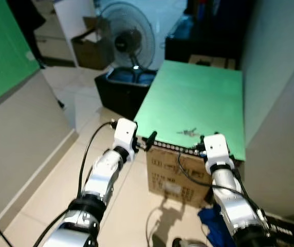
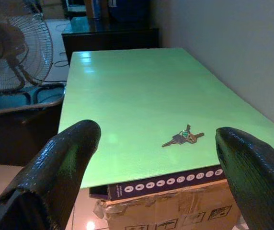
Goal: Hang keys on a hook
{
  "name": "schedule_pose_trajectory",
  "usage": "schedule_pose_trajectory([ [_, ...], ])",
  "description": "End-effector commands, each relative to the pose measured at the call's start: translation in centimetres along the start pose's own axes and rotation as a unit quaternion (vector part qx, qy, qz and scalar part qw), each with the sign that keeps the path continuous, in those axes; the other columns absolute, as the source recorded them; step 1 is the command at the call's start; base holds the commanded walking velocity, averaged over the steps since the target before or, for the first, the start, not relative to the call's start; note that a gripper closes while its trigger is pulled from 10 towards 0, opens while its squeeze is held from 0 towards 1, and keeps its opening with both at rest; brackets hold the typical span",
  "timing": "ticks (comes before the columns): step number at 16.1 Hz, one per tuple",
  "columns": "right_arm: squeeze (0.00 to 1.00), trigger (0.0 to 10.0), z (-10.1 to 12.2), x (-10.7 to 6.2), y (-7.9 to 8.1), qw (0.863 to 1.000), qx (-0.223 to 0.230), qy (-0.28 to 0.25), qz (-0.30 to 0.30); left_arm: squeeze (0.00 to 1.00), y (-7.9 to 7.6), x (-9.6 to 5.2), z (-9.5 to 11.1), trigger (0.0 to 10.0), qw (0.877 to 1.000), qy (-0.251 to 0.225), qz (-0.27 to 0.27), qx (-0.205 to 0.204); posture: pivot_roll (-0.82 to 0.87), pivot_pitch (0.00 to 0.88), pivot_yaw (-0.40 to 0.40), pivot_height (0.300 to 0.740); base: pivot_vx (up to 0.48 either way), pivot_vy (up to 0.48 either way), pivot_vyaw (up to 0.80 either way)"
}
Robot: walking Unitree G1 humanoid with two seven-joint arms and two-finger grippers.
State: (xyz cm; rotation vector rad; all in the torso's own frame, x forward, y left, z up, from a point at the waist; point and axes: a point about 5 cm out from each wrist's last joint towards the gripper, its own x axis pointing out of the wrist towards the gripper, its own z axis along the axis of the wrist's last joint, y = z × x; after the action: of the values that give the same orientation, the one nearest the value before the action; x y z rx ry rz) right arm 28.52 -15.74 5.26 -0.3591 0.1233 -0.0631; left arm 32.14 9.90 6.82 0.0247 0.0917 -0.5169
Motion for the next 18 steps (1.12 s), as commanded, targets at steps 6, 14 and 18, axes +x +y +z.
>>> schedule_pose_trajectory([
  [6, 0.0, 0.0, 0.32, -0.24, 0.46, 1.0, 0.006, -0.012, 0.012, 0.0, 0.15, -0.07, -0.05, 10.0, 1.0, 0.004, -0.003, 0.008, -0.21, 0.0, 0.091, 0.731, 0.0, 0.0, 0.0],
  [14, 1.0, 10.0, 0.33, 0.03, 0.38, 1.0, 0.001, -0.009, -0.001, 0.0, 0.16, 0.09, 0.12, 10.0, 1.0, 0.006, -0.007, 0.017, -0.21, 0.0, 0.1, 0.731, 0.0, 0.0, 0.0],
  [18, 1.0, 10.0, 0.29, -0.12, 0.31, 1.0, 0.001, -0.012, -0.006, 0.0, 0.02, 0.14, 0.12, 10.0, 1.0, 0.008, -0.012, 0.028, -0.22, 0.0, 0.104, 0.731, 0.0, 0.0, 0.0],
])
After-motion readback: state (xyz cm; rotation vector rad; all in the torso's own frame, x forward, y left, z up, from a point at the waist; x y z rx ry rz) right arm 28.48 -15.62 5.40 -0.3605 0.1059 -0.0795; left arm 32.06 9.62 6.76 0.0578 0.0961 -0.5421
